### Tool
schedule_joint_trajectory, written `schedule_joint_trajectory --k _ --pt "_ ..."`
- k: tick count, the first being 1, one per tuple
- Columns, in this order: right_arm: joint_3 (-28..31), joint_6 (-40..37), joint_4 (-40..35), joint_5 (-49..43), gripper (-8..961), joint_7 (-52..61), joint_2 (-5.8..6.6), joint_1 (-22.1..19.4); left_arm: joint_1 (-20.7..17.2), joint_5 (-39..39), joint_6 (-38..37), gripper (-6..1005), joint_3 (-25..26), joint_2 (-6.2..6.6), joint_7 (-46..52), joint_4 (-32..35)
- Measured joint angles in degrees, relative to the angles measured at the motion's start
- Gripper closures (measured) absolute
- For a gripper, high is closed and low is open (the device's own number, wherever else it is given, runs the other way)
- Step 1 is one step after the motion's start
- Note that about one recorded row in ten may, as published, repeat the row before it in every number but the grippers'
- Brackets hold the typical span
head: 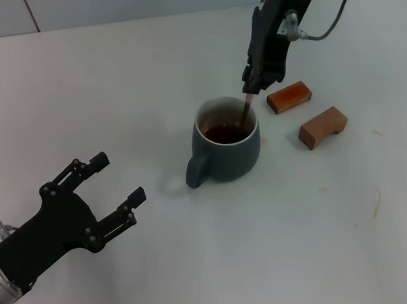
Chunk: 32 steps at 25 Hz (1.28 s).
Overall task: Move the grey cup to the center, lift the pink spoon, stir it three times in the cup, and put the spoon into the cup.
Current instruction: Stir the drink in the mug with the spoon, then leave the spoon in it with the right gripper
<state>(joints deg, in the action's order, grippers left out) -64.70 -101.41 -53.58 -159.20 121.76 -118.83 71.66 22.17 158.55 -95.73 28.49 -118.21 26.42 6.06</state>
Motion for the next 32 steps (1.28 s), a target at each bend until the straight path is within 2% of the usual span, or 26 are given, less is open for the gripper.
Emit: schedule_joint_trajectory --k 8,16,21,25,32 --pt "0.04 -1.51 -0.28 4.06 827 -2.62 0.0 -0.08 -0.03 0.0 0.0 191 -0.01 -0.01 0.13 0.01" --pt "-0.09 4.11 1.16 1.03 827 -2.0 0.0 -0.21 -0.03 0.0 0.11 190 -0.01 -0.17 -0.02 -0.17" --pt "-0.08 1.84 1.29 -0.67 827 -1.18 -0.06 -0.05 -0.03 0.0 0.14 190 -0.01 -0.18 -0.01 -0.35" --pt "-0.06 -0.76 0.16 1.96 827 -2.41 -0.07 -0.27 -0.03 0.0 0.24 190 -0.01 -0.18 0.01 -0.43" --pt "0.02 1.79 0.49 3.24 828 -3.35 -0.01 -0.32 -0.03 0.0 0.38 190 -0.02 -0.18 -0.04 -0.83"
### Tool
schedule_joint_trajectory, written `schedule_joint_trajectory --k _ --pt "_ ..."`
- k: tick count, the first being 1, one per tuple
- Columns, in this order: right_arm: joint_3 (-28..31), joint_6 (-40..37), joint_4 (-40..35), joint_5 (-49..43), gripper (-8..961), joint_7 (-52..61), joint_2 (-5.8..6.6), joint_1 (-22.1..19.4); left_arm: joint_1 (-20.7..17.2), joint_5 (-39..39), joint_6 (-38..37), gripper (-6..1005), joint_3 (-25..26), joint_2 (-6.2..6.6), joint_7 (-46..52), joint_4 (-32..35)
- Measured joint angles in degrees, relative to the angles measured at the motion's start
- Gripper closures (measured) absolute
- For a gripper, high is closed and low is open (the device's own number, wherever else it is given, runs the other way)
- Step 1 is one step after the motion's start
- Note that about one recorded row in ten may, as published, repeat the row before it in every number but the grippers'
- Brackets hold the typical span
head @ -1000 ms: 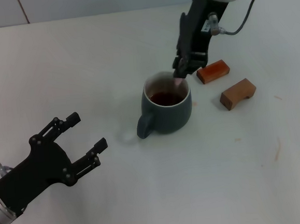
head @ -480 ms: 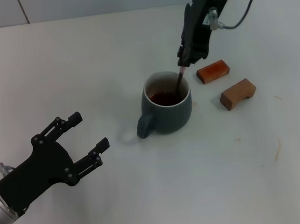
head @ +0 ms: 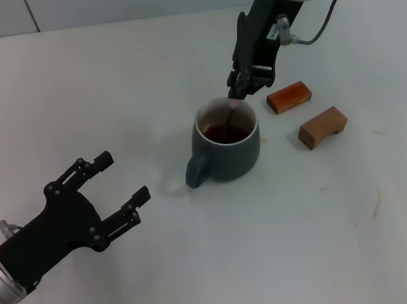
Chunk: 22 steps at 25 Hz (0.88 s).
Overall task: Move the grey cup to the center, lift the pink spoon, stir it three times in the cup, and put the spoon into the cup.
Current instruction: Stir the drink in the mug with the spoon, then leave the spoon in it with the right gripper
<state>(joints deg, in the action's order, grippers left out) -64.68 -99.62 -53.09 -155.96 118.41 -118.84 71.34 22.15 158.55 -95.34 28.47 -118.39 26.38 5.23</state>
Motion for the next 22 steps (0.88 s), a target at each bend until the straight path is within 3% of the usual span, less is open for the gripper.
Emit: schedule_joint_trajectory --k 22 --pt "-0.04 0.54 -1.11 -0.7 814 2.63 -0.16 -1.24 -0.08 0.0 -0.19 191 0.0 0.17 0.2 0.04"
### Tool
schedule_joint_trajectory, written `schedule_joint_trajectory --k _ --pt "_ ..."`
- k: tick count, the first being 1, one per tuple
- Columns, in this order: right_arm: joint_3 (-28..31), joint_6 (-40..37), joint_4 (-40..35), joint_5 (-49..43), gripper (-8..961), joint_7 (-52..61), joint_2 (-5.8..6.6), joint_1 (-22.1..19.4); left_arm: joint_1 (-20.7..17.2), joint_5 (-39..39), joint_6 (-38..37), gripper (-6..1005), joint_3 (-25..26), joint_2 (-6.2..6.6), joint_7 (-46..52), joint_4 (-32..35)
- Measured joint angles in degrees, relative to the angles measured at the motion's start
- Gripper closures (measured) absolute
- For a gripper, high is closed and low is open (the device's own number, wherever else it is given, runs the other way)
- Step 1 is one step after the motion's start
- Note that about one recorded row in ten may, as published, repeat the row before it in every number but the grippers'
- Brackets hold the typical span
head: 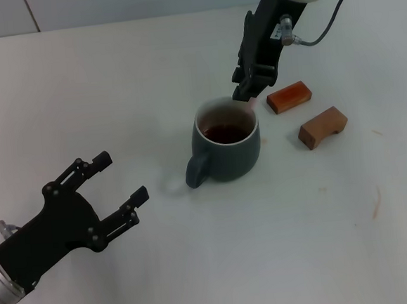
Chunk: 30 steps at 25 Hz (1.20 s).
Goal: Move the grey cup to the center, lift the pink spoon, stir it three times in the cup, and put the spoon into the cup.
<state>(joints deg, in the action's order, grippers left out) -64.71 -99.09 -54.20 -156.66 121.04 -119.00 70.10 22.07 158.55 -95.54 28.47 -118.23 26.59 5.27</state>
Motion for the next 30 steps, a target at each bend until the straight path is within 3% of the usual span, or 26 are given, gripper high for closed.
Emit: schedule_joint_trajectory --k 2,7,12,13,14,15,16,17,18,19,20,22,23,27,30 --pt "-0.01 0.01 -0.35 0.03 804 0.0 0.0 -0.16 0.0 0.0 0.0 191 0.0 0.01 0.02 0.0" --pt "-0.07 -0.12 -2.45 0.78 645 -0.11 0.0 -1.2 -0.01 0.0 0.01 191 0.0 0.01 -0.08 0.0" --pt "0.83 -0.26 -8.56 8.62 544 -2.3 0.19 -5.71 -0.02 0.0 0.11 191 0.0 0.02 -0.25 0.0" --pt "2.11 0.48 -13.51 14.81 527 -4.8 0.24 -10.33 -0.01 0.0 0.09 191 0.0 0.03 -0.28 0.01" --pt "2.11 0.48 -13.51 14.81 527 -4.8 0.24 -10.33 -0.01 0.0 0.06 191 -0.01 0.01 -0.29 -0.07" --pt "3.9 1.58 -17.92 22.09 526 -8.65 0.11 -15.86 -0.01 0.0 -0.01 191 -0.03 0.03 -0.31 0.01" --pt "3.9 1.58 -17.92 22.09 526 -8.65 0.11 -15.86 -0.01 0.0 -0.12 191 -0.11 0.02 -0.34 -0.05" --pt "4.77 2.26 -19.56 26.55 526 -11.08 0.05 -18.88 -0.01 0.0 -0.12 191 -0.11 0.02 -0.34 -0.05" --pt "6.28 4.3 -20.79 35.38 526 -15.76 0.05 -25.31 -0.01 0.0 -0.18 191 -0.26 0.06 -0.37 0.07" --pt "6.28 4.3 -20.79 35.38 526 -15.76 0.05 -25.31 -0.01 0.0 -0.18 191 -0.31 0.07 -0.37 0.06" --pt "7.11 5.54 -20.69 40.19 526 -18.31 0.04 -28.67 -0.01 0.01 -0.19 191 -0.34 0.07 -0.38 0.12" --pt "8.66 6.71 -18.25 48.63 527 -23.34 0.2 -33.63 -0.01 0.01 -0.2 191 -0.39 0.08 -0.39 0.12" --pt "10.02 6.05 -13.87 55.49 527 -28.85 0.59 -38.04 -0.01 0.06 -0.19 191 -0.4 0.09 -0.39 0.16" --pt "12.24 4.36 -6.9 60.09 527 -36.78 0.95 -42.7 0.03 0.24 -0.19 191 -0.43 0.1 -0.4 0.31" --pt "16.7 3.34 0.25 61.89 466 -45.62 0.44 -45.93 0.14 0.31 -0.16 191 -0.44 0.1 -0.4 0.41"
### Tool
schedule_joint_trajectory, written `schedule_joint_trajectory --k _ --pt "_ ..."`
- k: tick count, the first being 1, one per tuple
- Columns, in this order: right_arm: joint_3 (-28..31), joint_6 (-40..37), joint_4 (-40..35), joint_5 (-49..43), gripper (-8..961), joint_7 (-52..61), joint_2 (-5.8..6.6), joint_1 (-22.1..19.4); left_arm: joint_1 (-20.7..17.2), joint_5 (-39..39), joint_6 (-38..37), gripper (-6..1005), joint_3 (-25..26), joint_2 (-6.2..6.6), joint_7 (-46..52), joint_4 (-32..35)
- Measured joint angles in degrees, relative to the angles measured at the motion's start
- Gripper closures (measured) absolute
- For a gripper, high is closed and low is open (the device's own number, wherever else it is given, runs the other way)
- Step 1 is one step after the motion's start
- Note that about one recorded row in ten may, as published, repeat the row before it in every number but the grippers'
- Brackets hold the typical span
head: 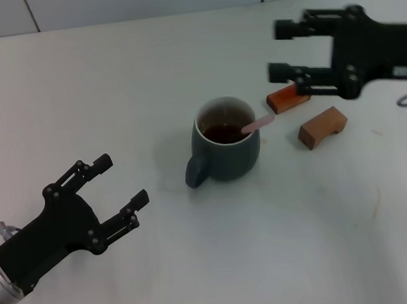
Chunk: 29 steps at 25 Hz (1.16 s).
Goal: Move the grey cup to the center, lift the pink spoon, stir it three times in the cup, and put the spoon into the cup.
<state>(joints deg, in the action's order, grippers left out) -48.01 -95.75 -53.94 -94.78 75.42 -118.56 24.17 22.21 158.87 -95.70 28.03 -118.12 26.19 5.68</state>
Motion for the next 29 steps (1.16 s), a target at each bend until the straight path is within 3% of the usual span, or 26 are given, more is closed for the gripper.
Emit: schedule_joint_trajectory --k 6,9,10,15,29 --pt "9.26 -3.37 19.43 5.35 299 -22.8 0.12 -4.59 -0.13 0.0 0.19 191 0.0 0.0 0.0 0.11" --pt "11.36 -3.23 25.97 4.73 224 -27.84 0.98 -5.58 -0.14 0.01 0.32 191 0.0 0.0 0.0 0.11" --pt "11.51 -2.73 28.67 3.06 212 -28.07 1.79 -5.78 -0.15 0.03 0.32 190 0.0 0.0 0.0 0.11" --pt "11.75 -0.92 31.95 -0.91 179 -28.26 2.79 -6.14 -0.15 0.05 0.35 190 -0.09 0.0 0.0 0.13" --pt "11.61 2.23 33.11 -6.07 180 -29.96 2.45 -9.52 -0.56 0.15 0.34 190 -0.32 0.09 0.32 0.21"
